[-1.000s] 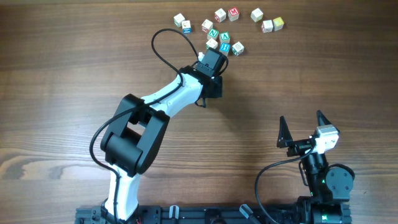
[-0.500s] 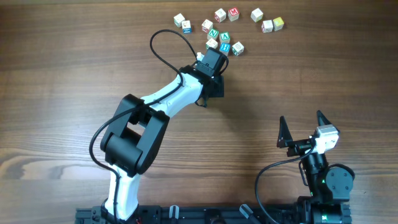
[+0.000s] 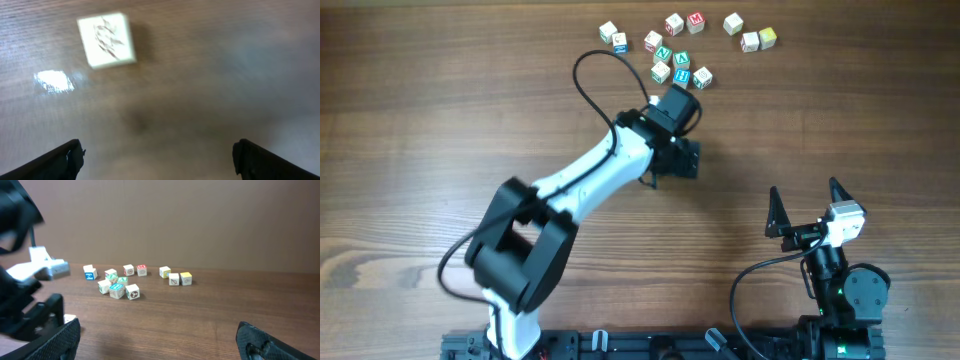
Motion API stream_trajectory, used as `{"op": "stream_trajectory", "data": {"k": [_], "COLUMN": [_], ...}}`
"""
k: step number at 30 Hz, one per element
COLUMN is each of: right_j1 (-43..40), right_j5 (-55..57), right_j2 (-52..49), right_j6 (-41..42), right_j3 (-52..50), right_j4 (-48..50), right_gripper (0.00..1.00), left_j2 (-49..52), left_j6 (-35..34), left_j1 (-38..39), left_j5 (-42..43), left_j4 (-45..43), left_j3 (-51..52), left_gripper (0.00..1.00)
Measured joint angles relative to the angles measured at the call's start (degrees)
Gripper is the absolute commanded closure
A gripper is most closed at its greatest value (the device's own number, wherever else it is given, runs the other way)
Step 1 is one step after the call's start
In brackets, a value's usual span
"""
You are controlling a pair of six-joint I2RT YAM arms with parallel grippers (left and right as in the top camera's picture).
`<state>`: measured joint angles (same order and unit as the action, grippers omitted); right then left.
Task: Form a tower
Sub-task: 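Carry the ladybug block toward the table center with the left gripper, then open the left gripper to set the block down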
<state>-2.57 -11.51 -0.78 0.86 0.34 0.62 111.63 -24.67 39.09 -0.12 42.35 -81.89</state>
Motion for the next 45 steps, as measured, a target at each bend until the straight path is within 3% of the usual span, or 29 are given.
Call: {"op": "stream_trajectory", "data": {"k": [5,14,19,29,45], "right_j1": [0.0,0.0,0.0,0.0,0.0], "right_j5": [0.0,0.02,0.02,0.02,0.0], "right_j2": [0.0,0.0,0.0,0.0,0.0], "right_j6": [0.0,0.0,0.0,0.0,0.0], "right_j3": [0.0,0.0,0.0,0.0,0.0], "right_j4": [0.0,0.0,0.0,0.0,0.0], "right_gripper": [0.0,0.0,0.0,0.0,0.0], "left_j2": [-6.56,-15.47,-23.52,-39.15,-46.23], "left_j6": [0.79,1.03,1.03,1.01,-0.85], "left_j1": [3.58,2.73,-1.22,-18.53,-20.0], "left_j5": [-1.33,-3.8,-4.57,-5.64,-6.56], "left_j4": [7.69,14.69,16.0,24.68,25.24], "left_j3": [0.0,0.0,0.0,0.0,4.15], "left_gripper": [0.0,0.0,0.0,0.0,0.0]}}
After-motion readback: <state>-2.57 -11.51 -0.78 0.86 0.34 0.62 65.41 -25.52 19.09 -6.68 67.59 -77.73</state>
